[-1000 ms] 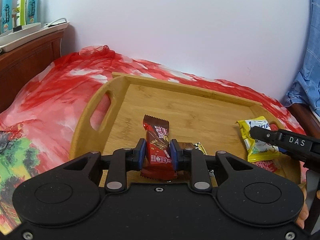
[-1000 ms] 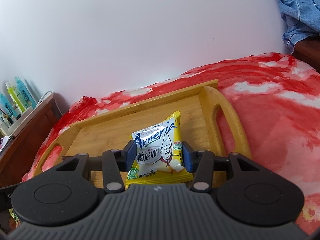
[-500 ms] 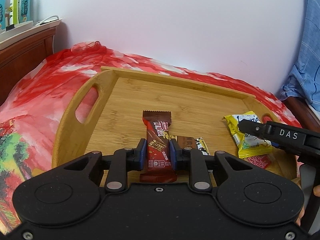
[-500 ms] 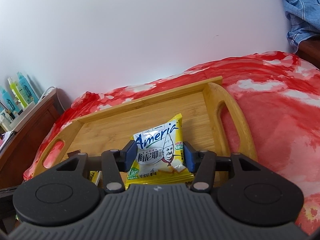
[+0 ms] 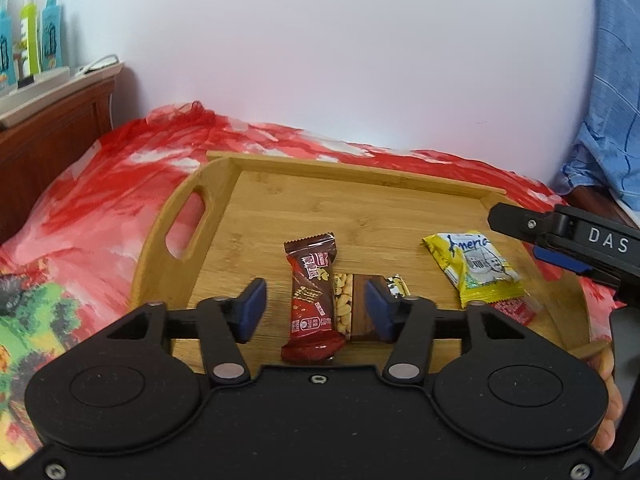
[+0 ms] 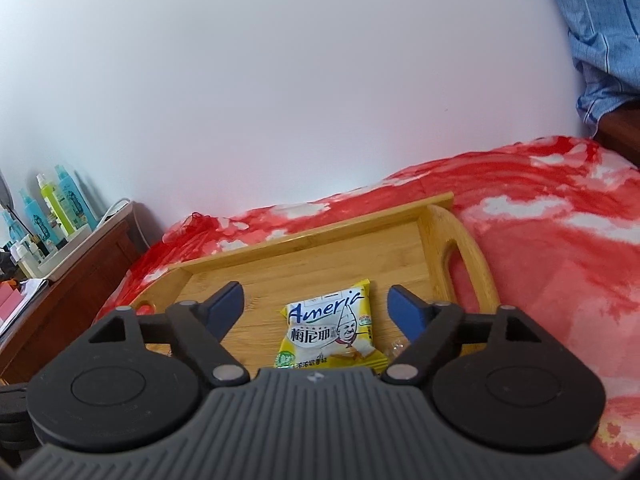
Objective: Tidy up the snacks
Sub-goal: 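Open both tools to drop the chocolate bar and Ameria packet on the tray, then move both tools back over the snack pile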
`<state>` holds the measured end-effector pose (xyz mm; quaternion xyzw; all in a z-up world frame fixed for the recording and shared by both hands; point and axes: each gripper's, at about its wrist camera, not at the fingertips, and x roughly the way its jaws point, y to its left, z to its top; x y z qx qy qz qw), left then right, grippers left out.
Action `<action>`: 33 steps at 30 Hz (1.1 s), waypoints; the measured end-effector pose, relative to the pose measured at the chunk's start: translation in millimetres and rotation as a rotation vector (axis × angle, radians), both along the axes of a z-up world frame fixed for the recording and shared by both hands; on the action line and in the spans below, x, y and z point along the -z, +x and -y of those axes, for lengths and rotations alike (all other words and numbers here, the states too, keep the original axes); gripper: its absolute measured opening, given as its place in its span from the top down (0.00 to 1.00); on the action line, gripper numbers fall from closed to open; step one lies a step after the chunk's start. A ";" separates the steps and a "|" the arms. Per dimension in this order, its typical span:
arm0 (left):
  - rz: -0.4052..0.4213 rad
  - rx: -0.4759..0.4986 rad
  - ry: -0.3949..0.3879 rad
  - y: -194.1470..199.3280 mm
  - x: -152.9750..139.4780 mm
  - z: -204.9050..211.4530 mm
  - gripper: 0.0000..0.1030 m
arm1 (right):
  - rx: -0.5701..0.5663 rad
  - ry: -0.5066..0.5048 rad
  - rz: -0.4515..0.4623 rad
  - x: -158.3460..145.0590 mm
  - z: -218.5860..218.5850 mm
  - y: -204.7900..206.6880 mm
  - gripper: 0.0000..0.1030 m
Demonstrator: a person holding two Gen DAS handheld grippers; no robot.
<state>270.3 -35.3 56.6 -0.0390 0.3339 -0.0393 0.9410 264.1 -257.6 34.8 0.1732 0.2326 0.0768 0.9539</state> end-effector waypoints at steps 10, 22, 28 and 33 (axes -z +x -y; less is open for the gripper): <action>0.018 0.045 0.025 -30.2 -16.5 1.2 0.24 | 0.012 -0.125 0.042 -11.2 -11.7 -28.9 0.04; 0.027 0.076 0.019 -76.0 -30.1 3.2 0.16 | 0.054 -0.206 0.153 -35.1 -8.8 -91.3 0.00; 0.038 0.091 0.010 -105.6 -35.5 -1.8 0.11 | 0.072 -0.234 0.175 -36.1 -9.4 -123.1 0.00; 0.036 0.088 -0.007 -127.8 -33.3 -8.3 0.08 | 0.103 -0.283 0.191 -32.8 -16.1 -149.8 0.00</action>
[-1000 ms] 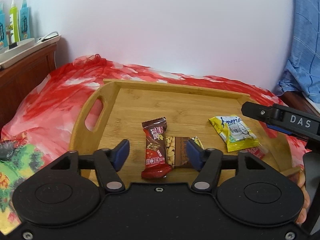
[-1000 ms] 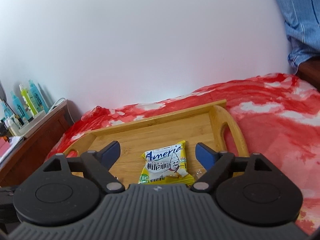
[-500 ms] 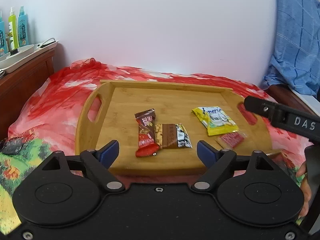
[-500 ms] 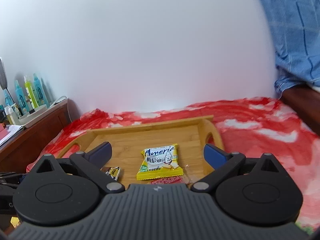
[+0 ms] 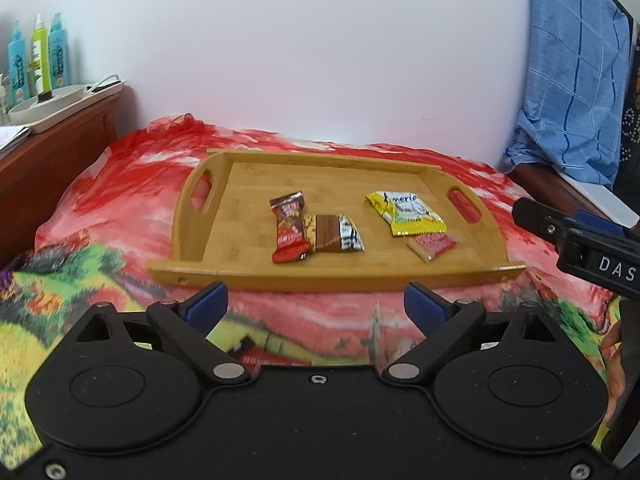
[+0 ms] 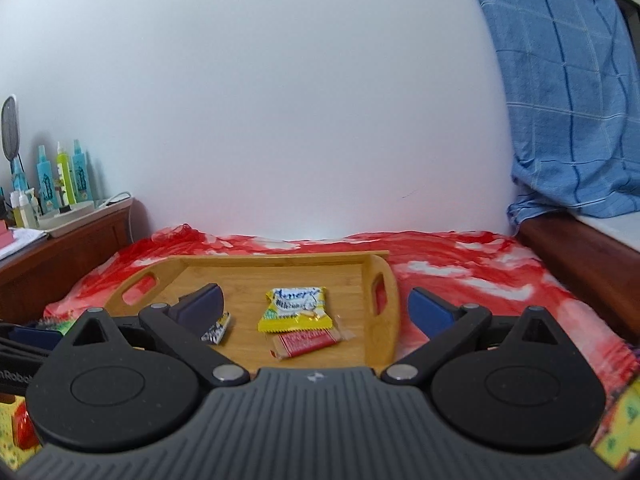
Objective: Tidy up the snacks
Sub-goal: 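Move both tools back over the snack pile, then close left tool on gold wafer bar while right tool closes on white candy packet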
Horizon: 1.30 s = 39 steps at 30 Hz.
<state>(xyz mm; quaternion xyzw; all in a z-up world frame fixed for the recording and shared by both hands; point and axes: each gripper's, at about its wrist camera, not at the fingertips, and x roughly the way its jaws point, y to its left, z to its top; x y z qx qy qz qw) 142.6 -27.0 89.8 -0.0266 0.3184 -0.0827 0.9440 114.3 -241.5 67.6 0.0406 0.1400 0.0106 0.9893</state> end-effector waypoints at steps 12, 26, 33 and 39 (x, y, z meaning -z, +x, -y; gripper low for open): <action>-0.039 -0.008 0.001 -42.5 18.6 -5.3 0.06 | 0.057 0.048 -0.078 20.3 -10.0 -43.7 0.00; -0.031 0.008 0.051 -82.5 41.3 7.6 0.04 | 0.045 0.078 -0.175 38.4 -21.6 -58.9 0.06; -0.064 0.020 0.030 -93.9 51.9 14.7 0.20 | 0.061 0.052 -0.223 43.6 -24.1 -53.1 0.20; -0.102 0.013 -0.011 -96.9 57.8 17.5 0.38 | 0.067 0.050 -0.279 49.8 -24.4 -46.6 0.32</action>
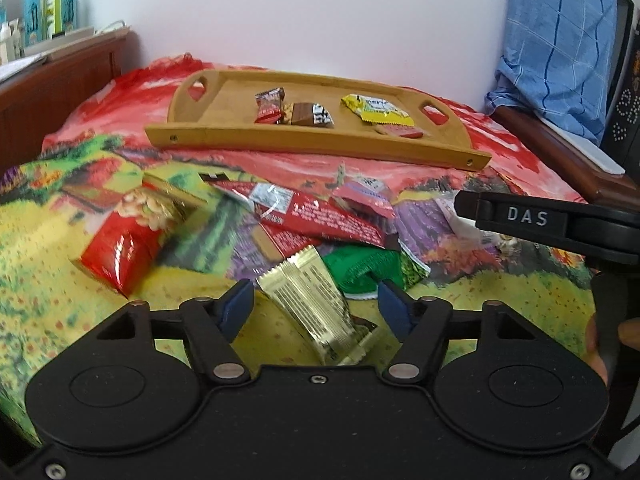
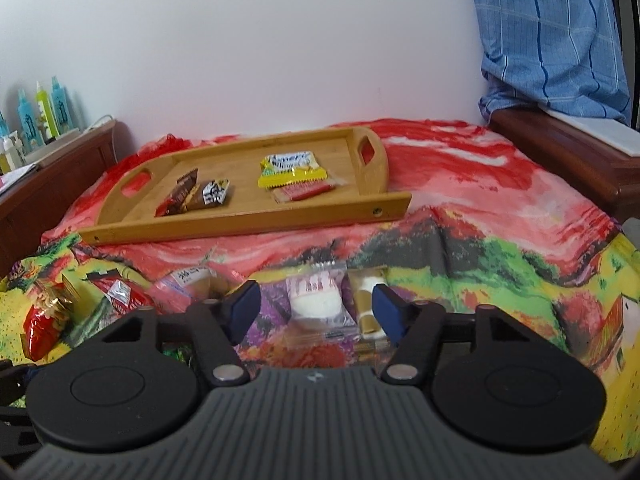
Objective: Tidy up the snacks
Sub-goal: 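Close left tool on gold wafer bar while right tool closes on white candy packet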
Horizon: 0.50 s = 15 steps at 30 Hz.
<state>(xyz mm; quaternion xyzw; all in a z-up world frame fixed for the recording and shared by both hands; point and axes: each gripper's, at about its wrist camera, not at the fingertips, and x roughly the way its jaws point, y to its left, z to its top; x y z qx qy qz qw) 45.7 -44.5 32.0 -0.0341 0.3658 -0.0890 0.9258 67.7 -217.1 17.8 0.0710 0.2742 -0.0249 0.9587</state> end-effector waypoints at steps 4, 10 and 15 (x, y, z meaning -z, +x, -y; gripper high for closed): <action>-0.022 0.002 -0.002 1.6 3.5 3.2 0.43 | -0.008 -0.002 -0.011 2.3 -1.6 1.6 0.39; -0.029 -0.013 0.019 4.1 7.0 6.1 0.48 | -0.020 -0.022 -0.024 4.9 -5.6 6.5 0.41; -0.030 -0.013 0.032 6.7 7.8 7.7 0.48 | -0.021 -0.043 -0.034 8.2 -9.0 12.7 0.43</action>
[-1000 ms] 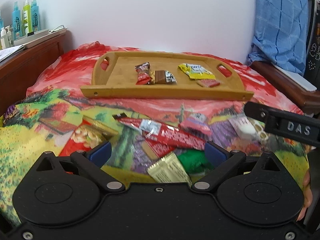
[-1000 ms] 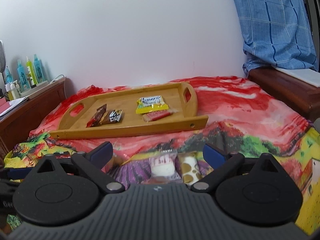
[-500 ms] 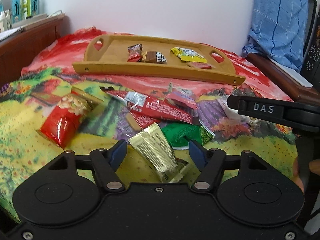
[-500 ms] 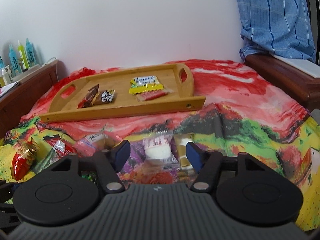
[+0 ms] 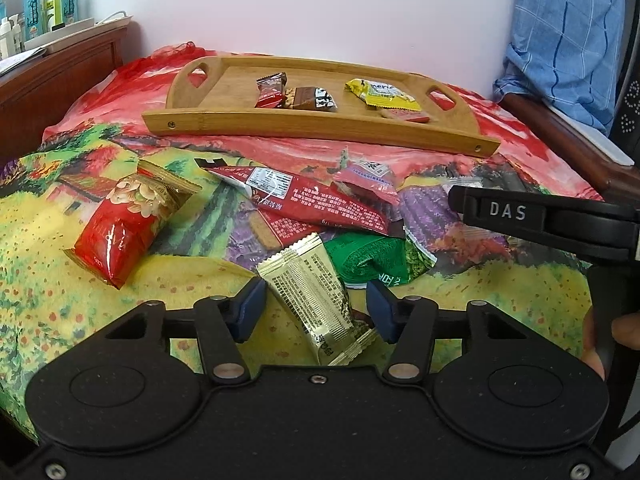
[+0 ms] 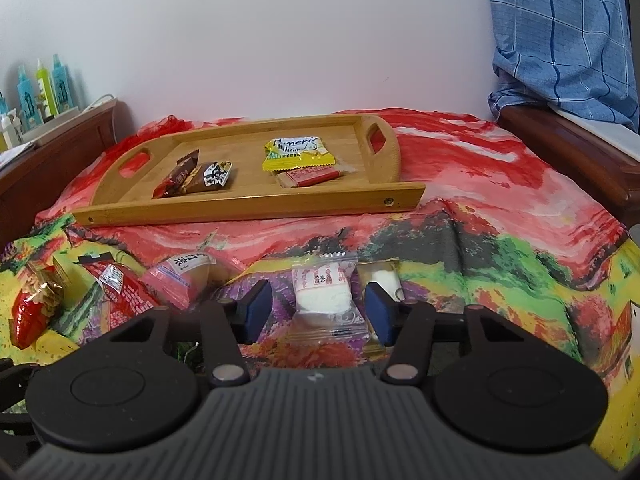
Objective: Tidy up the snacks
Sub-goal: 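Close left tool on gold wafer bar while right tool closes on white candy packet, then lift gold wafer bar and white candy packet and carry both over the tray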
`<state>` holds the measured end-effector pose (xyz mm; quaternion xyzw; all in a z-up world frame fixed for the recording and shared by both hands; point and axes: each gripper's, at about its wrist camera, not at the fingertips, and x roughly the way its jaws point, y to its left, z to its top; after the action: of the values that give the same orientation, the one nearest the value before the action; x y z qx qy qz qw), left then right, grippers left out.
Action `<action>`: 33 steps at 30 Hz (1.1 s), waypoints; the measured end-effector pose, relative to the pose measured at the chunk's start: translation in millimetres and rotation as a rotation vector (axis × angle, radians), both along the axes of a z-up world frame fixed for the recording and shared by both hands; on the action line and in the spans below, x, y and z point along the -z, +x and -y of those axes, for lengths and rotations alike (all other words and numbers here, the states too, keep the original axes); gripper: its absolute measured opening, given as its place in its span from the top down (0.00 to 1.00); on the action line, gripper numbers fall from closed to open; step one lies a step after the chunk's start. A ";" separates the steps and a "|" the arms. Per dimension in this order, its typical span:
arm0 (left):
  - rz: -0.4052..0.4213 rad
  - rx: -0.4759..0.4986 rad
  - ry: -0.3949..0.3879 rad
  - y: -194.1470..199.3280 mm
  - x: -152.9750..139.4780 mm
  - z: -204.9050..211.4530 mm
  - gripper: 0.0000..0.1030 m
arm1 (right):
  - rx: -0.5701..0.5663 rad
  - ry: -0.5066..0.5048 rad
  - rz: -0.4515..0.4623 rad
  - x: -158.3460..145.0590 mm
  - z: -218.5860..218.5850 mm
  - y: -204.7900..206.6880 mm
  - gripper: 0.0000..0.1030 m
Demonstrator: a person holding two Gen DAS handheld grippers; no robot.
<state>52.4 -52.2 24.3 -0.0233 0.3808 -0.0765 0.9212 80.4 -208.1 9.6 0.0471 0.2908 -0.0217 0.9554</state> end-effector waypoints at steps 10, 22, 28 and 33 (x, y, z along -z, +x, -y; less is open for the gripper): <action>0.002 0.004 0.041 3.6 1.3 4.1 0.55 | -0.018 -0.031 -0.035 9.7 -9.0 8.7 0.54; 0.002 -0.010 0.020 1.7 -7.2 -6.9 0.68 | -0.005 -0.004 0.006 6.5 -6.1 1.9 0.59; 0.038 -0.003 0.034 0.2 -19.8 -10.6 0.69 | -0.010 0.010 0.051 -0.8 -4.3 -6.8 0.59; 0.063 0.003 0.030 3.7 -33.8 -14.2 0.69 | -0.020 0.029 0.079 -7.0 -1.1 -13.9 0.59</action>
<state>56.0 -37.9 58.1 -0.0066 0.3529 -0.0730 0.9328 66.5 -207.0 16.6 0.0590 0.2537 -0.0059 0.9655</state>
